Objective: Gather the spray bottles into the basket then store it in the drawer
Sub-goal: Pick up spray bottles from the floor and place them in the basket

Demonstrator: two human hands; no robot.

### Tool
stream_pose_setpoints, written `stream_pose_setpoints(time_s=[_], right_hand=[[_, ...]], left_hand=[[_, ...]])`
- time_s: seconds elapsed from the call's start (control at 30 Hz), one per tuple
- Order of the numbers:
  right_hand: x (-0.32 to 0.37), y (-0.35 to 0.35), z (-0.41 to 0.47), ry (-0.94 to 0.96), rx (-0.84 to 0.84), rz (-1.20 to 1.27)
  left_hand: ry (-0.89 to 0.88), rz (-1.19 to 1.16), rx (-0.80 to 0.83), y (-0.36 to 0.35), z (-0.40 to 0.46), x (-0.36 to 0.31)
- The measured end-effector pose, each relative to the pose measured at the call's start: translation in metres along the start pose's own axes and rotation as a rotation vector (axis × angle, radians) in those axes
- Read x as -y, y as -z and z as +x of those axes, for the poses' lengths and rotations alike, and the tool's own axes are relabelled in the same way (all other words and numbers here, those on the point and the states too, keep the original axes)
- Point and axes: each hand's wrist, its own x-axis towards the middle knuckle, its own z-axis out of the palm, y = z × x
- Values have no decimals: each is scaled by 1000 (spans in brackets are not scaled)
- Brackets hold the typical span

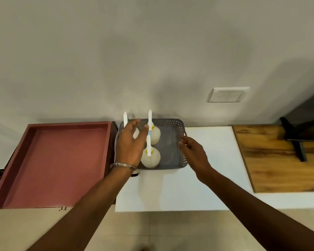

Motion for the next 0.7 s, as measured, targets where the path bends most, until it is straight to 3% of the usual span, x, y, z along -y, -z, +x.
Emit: stream_pose_setpoints(time_s=[0.37,0.53,0.7], right_hand=[[-81,39,-160,18,-192,-6],[-148,35,-250,-32,-279,46],[-238,27,-346,-152,-322,23]], left_hand=[[-461,411,50,32,-143,59],[-495,413,167,46,-216,115],[-331,372,325,44,-304,180]])
